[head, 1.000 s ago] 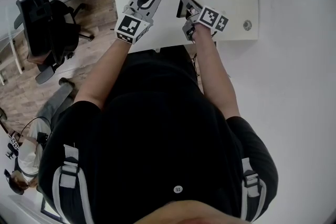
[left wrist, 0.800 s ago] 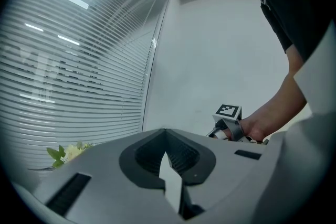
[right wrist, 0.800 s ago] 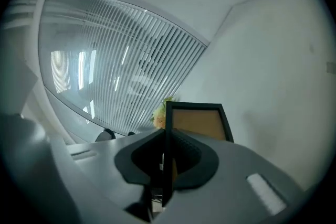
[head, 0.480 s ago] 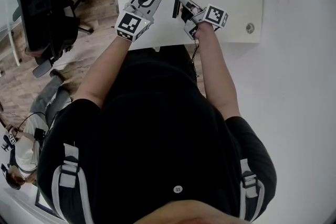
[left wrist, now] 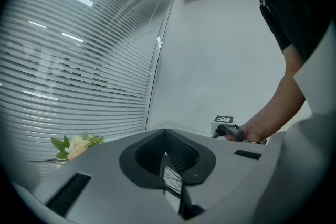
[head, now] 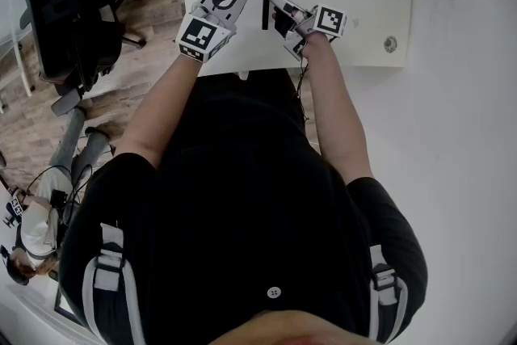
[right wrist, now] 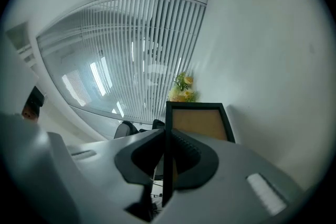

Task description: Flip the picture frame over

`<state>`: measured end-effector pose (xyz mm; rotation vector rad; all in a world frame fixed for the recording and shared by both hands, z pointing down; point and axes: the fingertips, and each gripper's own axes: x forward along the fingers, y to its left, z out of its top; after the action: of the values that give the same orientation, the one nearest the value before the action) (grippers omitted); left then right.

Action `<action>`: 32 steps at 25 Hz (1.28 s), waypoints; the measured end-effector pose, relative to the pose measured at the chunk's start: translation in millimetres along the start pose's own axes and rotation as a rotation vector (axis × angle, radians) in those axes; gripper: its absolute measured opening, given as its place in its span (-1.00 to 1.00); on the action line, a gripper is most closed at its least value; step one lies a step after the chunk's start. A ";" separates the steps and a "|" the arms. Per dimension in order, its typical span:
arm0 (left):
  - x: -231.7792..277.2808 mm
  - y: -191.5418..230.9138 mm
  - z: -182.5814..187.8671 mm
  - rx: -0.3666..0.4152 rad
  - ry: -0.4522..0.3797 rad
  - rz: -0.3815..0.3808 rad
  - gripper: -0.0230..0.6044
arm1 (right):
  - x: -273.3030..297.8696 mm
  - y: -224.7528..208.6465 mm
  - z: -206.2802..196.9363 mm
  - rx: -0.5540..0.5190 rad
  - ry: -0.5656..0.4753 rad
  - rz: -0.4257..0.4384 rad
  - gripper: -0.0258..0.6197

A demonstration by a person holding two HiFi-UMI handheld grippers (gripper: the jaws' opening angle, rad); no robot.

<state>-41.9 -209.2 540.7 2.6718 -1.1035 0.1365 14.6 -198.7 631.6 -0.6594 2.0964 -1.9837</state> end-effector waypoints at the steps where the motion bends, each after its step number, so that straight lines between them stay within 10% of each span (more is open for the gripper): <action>1: 0.1 1.0 0.3 0.000 0.000 0.001 -0.92 | -0.2 -1.9 -0.7 0.002 0.007 -0.003 -0.76; 16: -11.0 4.8 -5.7 -0.005 0.002 0.023 -0.92 | -1.0 -9.4 -4.8 0.102 0.027 0.142 -0.76; 32: -13.0 -7.6 7.9 0.016 -0.010 0.030 -0.92 | -30.0 -17.4 5.3 -0.017 0.036 0.034 -0.73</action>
<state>-45.8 -197.2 529.3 2.6735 -1.1500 0.1381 46.8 -190.6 643.1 -0.5917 2.1326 -1.9767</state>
